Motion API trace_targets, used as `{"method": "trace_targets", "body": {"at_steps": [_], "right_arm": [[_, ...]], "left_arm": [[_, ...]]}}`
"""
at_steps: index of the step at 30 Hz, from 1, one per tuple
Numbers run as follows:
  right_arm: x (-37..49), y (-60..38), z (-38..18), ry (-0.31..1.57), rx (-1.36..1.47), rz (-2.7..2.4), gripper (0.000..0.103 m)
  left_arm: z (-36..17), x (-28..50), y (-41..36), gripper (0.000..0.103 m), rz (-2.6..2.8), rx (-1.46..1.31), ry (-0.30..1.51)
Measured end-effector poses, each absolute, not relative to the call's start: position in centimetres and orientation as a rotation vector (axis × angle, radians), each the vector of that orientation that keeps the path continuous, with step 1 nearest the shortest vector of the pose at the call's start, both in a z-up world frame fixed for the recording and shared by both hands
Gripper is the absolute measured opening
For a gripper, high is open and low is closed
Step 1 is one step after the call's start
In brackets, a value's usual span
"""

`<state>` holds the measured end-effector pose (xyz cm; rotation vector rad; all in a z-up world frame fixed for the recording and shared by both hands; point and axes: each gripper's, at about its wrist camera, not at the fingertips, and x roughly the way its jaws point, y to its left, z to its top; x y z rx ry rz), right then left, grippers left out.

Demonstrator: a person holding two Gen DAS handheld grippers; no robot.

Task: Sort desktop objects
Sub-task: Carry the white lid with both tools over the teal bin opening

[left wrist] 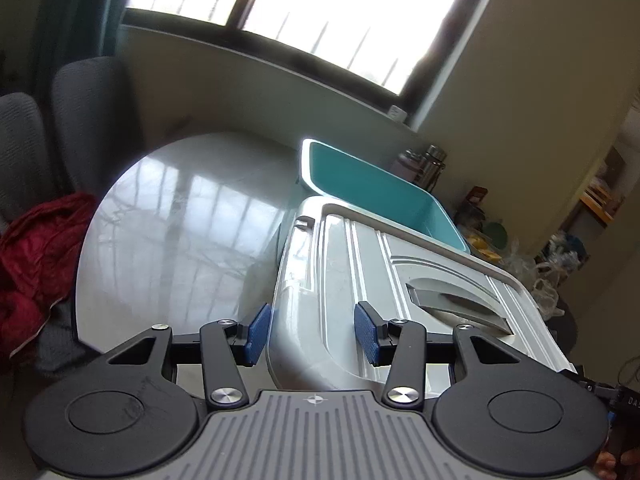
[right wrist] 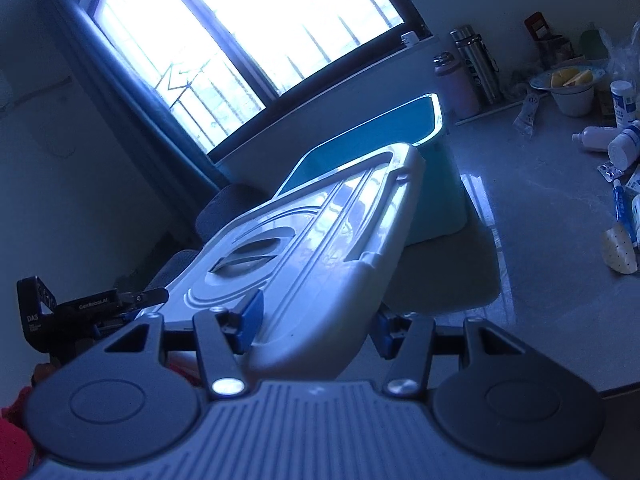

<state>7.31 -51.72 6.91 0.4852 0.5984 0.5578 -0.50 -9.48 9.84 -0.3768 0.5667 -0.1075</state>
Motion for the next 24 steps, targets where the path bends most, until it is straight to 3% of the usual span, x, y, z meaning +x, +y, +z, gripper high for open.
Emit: {"method": "trace_targets", "body": {"at_steps": [24], "right_arm": [[9.9,-59.1,7.3,0.556,0.499,0.611,0.055]], "left_arm": [[12.2,1.6,-18.3,0.047,-0.073,-0.349,0.541]]}}
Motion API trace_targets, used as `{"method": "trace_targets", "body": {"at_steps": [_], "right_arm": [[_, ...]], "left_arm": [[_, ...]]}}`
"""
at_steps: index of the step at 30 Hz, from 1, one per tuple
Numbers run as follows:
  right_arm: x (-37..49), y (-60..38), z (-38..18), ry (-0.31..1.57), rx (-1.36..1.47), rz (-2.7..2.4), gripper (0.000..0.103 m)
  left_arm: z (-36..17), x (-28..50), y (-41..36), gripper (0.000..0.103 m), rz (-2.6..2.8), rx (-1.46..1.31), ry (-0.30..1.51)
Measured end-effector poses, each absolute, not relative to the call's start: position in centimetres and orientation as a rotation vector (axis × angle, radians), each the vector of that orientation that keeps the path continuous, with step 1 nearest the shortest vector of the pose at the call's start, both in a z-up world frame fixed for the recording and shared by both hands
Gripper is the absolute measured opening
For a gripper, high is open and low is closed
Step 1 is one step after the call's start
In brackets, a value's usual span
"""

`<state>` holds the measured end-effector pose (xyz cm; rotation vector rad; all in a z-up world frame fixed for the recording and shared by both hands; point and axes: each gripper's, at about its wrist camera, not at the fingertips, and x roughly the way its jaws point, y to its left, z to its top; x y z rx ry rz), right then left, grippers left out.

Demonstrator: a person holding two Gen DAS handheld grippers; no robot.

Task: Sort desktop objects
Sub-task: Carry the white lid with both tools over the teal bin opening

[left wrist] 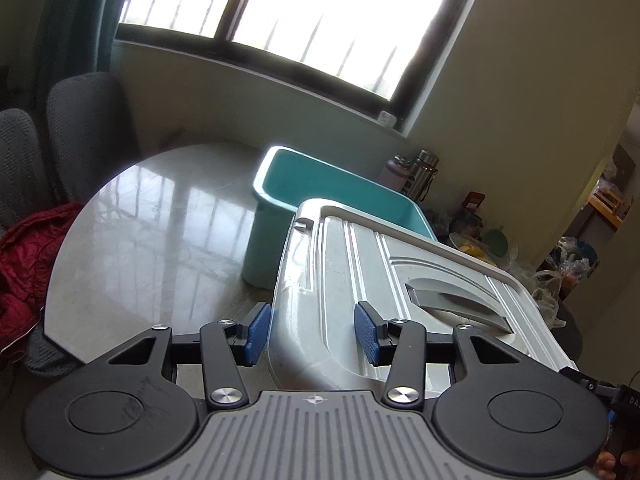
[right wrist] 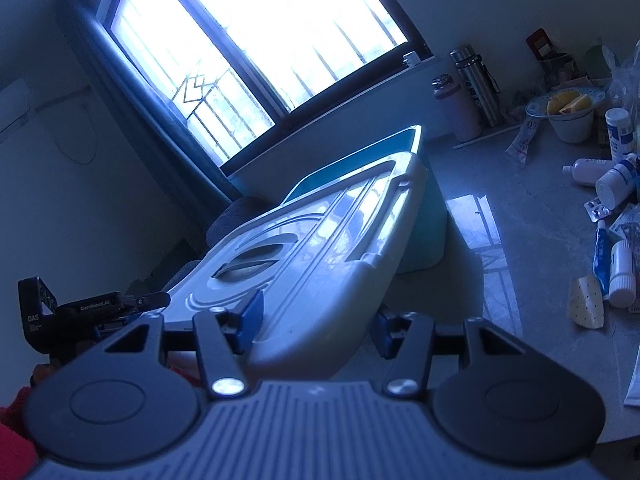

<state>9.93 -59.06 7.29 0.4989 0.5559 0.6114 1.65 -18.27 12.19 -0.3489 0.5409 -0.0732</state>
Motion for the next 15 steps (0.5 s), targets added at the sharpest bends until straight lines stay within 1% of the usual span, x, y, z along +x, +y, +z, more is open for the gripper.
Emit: {"method": "trace_targets", "body": {"at_steps": [15], "right_arm": [[15.0,-60.4,7.8,0.552,0.483,0.599,0.055]], "left_arm": [[12.4,7.8,-19.3,0.047,-0.091,-0.356,0.537]]}}
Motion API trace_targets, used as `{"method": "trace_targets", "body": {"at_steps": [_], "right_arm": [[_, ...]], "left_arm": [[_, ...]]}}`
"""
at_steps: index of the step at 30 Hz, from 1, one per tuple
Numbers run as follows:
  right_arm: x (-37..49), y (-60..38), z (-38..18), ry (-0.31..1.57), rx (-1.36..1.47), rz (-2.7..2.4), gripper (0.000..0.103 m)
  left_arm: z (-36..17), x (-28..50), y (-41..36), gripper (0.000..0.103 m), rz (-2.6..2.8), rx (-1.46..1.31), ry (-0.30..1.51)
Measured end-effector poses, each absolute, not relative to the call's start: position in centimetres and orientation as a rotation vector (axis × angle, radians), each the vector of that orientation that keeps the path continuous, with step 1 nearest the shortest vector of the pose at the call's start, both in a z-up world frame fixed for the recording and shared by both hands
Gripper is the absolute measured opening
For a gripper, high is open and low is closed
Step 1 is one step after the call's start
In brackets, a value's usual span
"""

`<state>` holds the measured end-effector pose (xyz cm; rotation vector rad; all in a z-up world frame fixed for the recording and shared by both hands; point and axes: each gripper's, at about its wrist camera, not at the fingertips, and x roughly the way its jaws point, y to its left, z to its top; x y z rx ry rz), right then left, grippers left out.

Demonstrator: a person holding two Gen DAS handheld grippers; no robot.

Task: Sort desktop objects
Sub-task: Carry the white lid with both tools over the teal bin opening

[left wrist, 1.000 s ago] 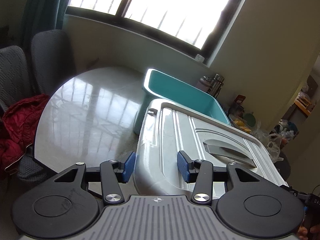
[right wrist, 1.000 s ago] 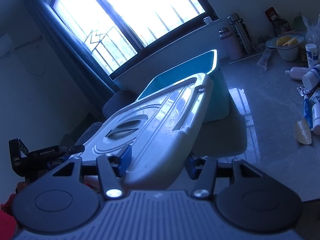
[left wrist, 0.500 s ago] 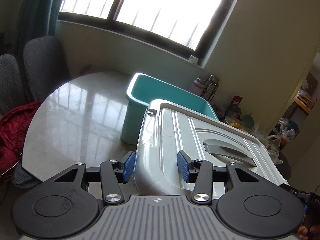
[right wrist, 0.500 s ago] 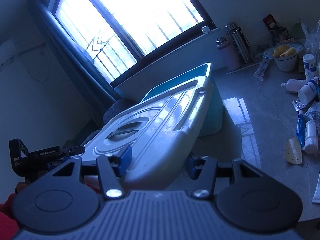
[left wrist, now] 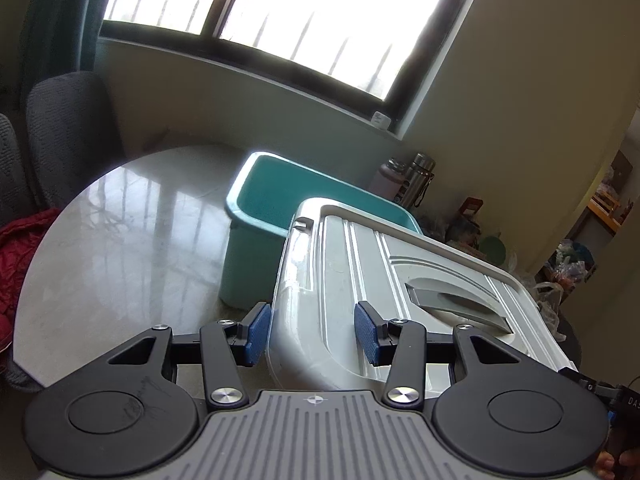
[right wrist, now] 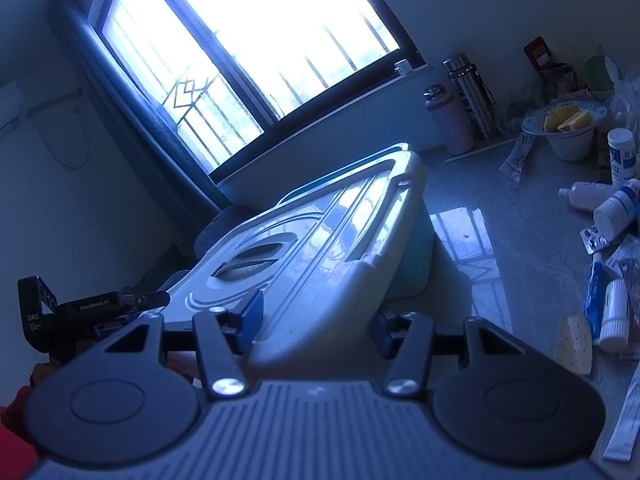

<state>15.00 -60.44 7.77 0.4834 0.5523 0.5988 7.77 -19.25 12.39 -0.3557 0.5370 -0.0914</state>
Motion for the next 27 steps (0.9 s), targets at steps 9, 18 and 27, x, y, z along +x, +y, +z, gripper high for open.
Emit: {"method": "trace_targets", "body": {"at_steps": [9,18,27], "right_arm": [[19.9,-60.4,8.2,0.543,0.48,0.615,0.055],[25.5,-59.0,8.0,0.567,0.484,0.642,0.055],[30.6,-57.9,7.6,0.593,0.491,0.656,0.056]], "left_arm": [[13.6,12.6,-19.1,0.047,-0.08,-0.349,0.528],[14.1,17.4,-17.4,0.047,-0.042,-0.359,0.538],[14.7,22.6,-15.9,0.047,-0.022,-0.354,0.548]]}}
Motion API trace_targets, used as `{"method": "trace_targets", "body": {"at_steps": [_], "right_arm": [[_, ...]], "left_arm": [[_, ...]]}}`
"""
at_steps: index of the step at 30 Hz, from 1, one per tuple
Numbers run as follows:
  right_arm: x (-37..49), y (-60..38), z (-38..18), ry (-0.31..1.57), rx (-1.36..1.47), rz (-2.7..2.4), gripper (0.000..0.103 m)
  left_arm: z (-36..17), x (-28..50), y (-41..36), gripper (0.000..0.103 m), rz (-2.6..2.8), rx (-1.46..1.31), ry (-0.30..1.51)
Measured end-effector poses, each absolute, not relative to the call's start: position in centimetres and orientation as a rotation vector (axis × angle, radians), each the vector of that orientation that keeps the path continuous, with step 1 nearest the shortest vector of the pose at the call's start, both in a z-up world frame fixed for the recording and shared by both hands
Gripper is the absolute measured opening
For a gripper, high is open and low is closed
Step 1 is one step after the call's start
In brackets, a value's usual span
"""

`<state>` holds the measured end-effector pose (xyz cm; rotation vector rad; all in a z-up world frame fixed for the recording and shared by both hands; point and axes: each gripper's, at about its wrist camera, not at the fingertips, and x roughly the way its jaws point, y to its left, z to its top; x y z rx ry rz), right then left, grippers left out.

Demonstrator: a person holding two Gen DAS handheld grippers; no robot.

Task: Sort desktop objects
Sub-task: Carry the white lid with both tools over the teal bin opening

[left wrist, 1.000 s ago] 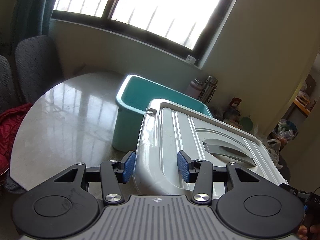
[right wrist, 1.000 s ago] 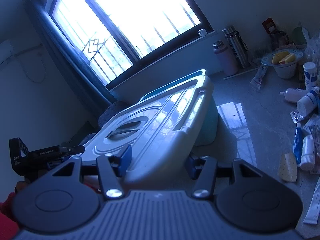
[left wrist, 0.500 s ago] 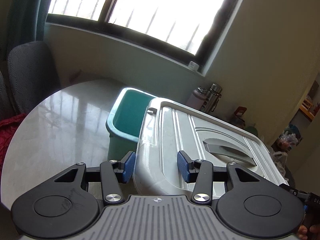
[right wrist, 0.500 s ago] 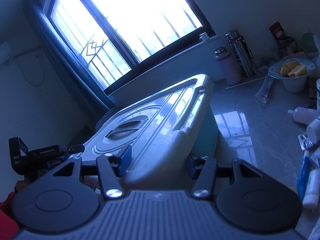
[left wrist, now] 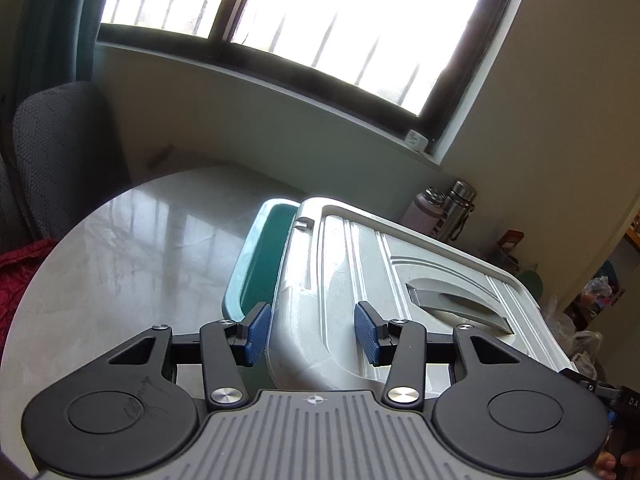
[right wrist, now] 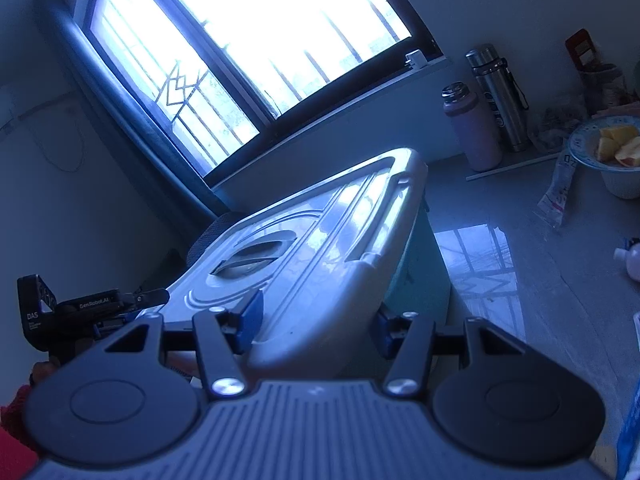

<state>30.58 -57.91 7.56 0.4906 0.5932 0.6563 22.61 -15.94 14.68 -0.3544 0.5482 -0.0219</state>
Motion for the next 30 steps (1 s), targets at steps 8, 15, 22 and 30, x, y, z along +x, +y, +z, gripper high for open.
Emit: {"method": "trace_targets", "body": {"at_steps": [8,15,22,30], "right_arm": [[33.9,-56.6,7.0,0.606,0.496,0.67,0.056],[36.3,-55.3,6.3,0.623,0.508,0.666,0.056],[37.5,-54.5,6.0,0.639,0.498,0.656,0.056],[38.1,-54.0,5.5,0.652,0.491,0.629,0.061]], "left_arm": [[14.9,26.5,-14.2,0.047,0.0,-0.349,0.559],[14.7,29.3,-12.7,0.047,0.02,-0.341,0.561],[13.8,30.5,-11.8,0.047,0.024,-0.352,0.577],[12.8,31.0,-11.7,0.048,0.021,-0.363,0.6]]}}
